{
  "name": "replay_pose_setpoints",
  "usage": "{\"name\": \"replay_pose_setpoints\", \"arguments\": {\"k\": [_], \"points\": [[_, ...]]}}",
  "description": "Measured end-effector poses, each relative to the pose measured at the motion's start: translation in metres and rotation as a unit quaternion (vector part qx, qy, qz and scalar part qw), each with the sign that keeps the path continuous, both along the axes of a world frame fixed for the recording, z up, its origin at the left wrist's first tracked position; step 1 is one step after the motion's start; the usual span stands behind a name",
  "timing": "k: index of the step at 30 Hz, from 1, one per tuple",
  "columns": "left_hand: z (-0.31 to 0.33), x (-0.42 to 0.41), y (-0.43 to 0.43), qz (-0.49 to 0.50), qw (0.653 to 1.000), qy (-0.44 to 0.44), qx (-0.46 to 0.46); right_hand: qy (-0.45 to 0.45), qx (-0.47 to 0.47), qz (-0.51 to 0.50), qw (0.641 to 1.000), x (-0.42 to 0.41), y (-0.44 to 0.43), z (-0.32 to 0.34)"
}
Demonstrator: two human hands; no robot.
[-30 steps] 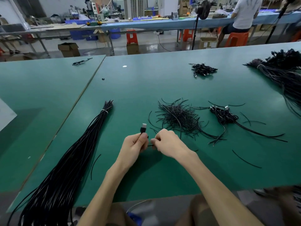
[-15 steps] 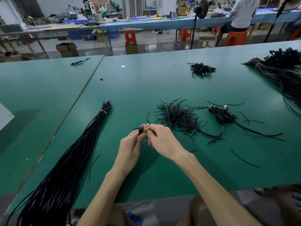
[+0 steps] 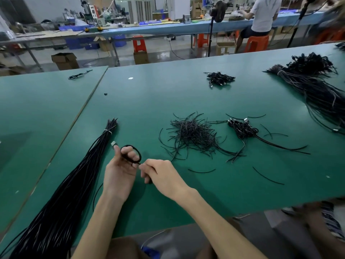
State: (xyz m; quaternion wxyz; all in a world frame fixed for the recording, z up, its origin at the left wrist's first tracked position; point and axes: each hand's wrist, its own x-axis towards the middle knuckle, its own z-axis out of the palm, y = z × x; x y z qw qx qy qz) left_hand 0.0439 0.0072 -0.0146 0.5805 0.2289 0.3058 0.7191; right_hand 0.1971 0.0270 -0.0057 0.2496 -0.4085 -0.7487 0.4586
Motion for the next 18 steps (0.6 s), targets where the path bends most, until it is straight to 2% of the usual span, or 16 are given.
{"name": "replay_pose_setpoints", "arguments": {"k": [2,4,5,7,8,10,13,15,18], "points": [[0.0,-0.002,-0.002,-0.021,0.997,-0.069,0.013,-0.035,0.057,0.012,0.998,0.003,0.006,-0.001],[-0.001,-0.004,-0.001,-0.011,0.998,-0.059,-0.003,-0.12,0.141,0.021,0.982,0.007,0.015,0.004],[-0.001,-0.004,0.0,0.005,1.0,-0.022,-0.017,-0.166,0.187,0.025,0.968,0.011,0.02,0.007],[-0.004,-0.001,0.001,0.046,0.99,0.127,-0.034,-0.245,0.253,0.03,0.936,0.017,0.03,0.014],[-0.005,0.003,0.0,0.06,0.972,0.225,-0.03,-0.278,0.271,0.029,0.921,0.019,0.034,0.017],[-0.01,0.015,0.0,0.068,0.909,0.41,-0.005,-0.32,0.293,0.017,0.901,0.02,0.04,0.022],[-0.018,0.025,0.001,0.075,0.777,0.624,0.018,-0.306,0.268,-0.017,0.913,0.017,0.045,0.027],[-0.018,0.026,0.0,0.107,0.717,0.688,0.032,-0.251,0.206,-0.037,0.945,0.015,0.043,0.028],[-0.014,0.028,-0.001,0.18,0.678,0.71,0.067,-0.154,0.103,-0.046,0.982,0.015,0.038,0.031]]}}
